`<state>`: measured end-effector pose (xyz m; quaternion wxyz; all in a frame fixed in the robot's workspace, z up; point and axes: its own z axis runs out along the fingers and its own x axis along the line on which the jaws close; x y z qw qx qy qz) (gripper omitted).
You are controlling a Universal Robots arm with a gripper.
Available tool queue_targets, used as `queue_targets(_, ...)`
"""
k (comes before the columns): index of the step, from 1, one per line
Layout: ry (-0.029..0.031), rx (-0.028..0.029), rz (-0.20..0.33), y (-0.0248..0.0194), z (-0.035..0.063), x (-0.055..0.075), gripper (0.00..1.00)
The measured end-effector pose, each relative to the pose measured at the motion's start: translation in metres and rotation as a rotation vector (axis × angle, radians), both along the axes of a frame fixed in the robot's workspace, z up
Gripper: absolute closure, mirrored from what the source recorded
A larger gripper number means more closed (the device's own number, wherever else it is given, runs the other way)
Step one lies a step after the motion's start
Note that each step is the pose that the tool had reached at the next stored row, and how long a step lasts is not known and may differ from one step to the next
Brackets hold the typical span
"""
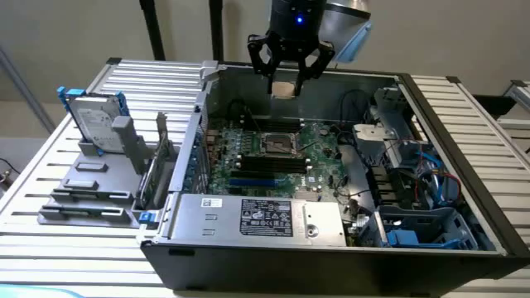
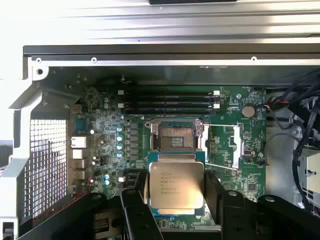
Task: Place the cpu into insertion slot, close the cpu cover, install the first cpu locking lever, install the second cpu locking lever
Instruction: 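Place the cpu into insertion slot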
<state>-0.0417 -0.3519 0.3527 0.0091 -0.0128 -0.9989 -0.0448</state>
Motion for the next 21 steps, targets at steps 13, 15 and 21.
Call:
queue_targets(13, 0.0000, 0.0000, 0.000, 0.0000, 0.0000, 0.000, 0.45)
queue_targets(15, 0.0001, -0.0004, 0.000, 0.0002, 0.0000, 0.001, 0.45)
queue_targets(21, 0.0001, -0.0180, 0.000, 0.0071, -0.0037, 0.014, 0.45)
